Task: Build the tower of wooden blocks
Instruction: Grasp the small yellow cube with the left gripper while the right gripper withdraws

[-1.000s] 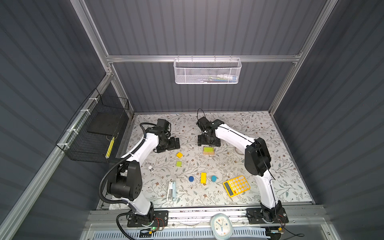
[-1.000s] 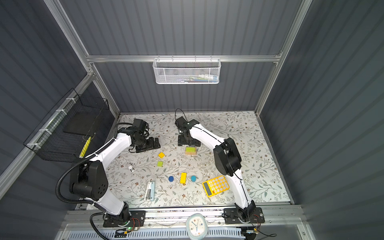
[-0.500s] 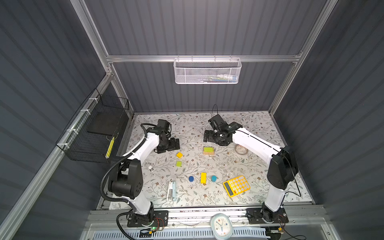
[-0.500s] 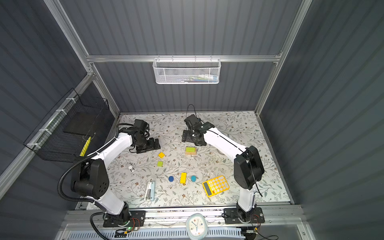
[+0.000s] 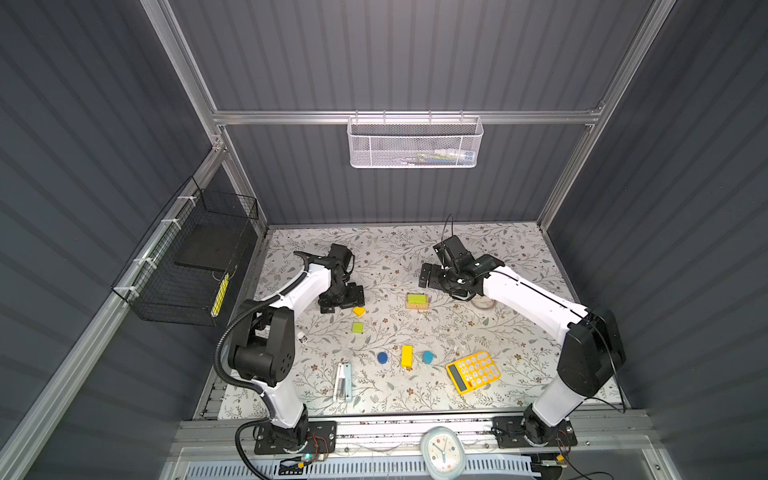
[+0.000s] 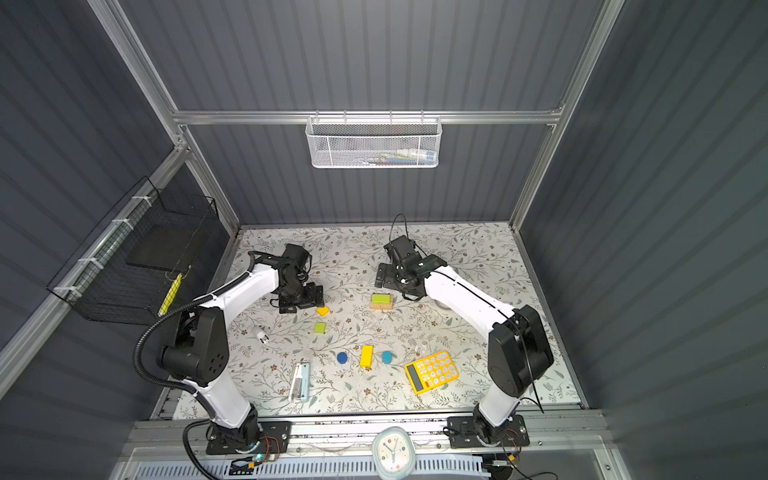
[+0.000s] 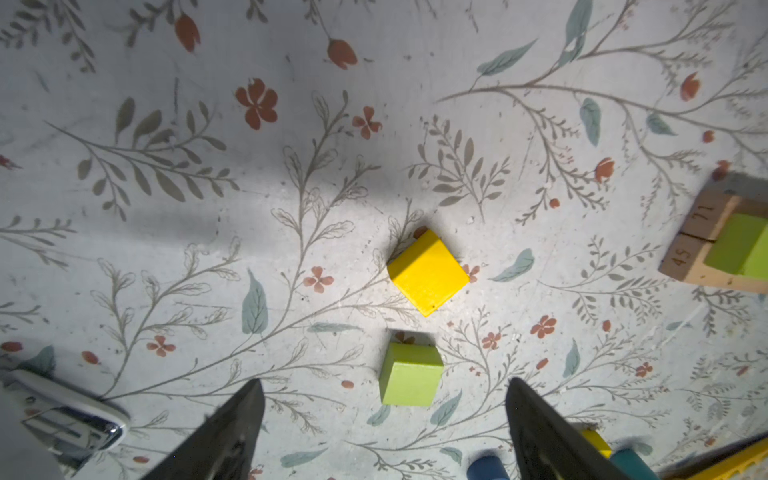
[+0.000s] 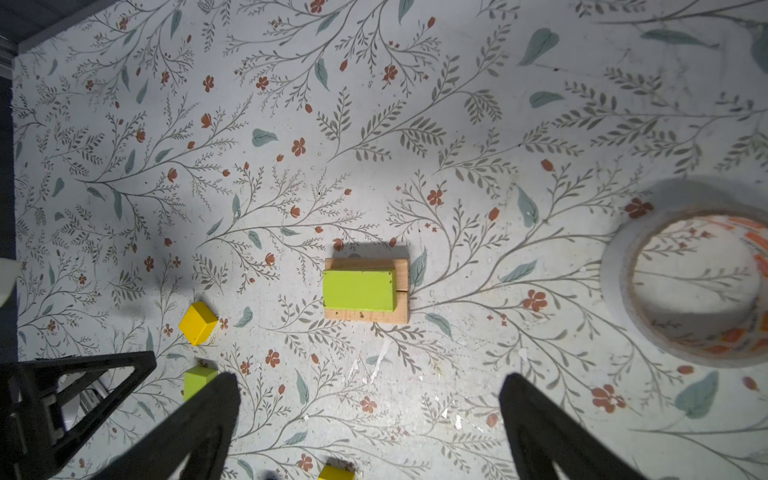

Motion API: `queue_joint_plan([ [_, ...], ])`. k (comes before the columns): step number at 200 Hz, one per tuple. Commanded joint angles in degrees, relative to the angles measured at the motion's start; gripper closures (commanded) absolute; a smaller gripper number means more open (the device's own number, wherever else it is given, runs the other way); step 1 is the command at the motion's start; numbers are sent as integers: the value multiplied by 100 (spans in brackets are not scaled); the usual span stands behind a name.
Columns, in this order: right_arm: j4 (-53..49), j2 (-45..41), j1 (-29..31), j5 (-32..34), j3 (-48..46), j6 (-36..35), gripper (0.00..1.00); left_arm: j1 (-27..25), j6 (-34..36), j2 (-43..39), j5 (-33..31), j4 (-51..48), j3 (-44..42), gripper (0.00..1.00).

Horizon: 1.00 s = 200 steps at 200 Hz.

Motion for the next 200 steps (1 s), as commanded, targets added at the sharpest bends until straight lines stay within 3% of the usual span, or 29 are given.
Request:
queue_joint_plan([
  [1,143,-234,-63,108,-228,-135,1,-223,-202,253,-275,-286,317,10],
  [86,379,-871,-320,132,-952,-113,1,-304,-1105,773,-440,-256,702,13],
  [200,608,-1284,-672,32,-1571,-74,1,-313,-1804,1338,176,364,742,16],
])
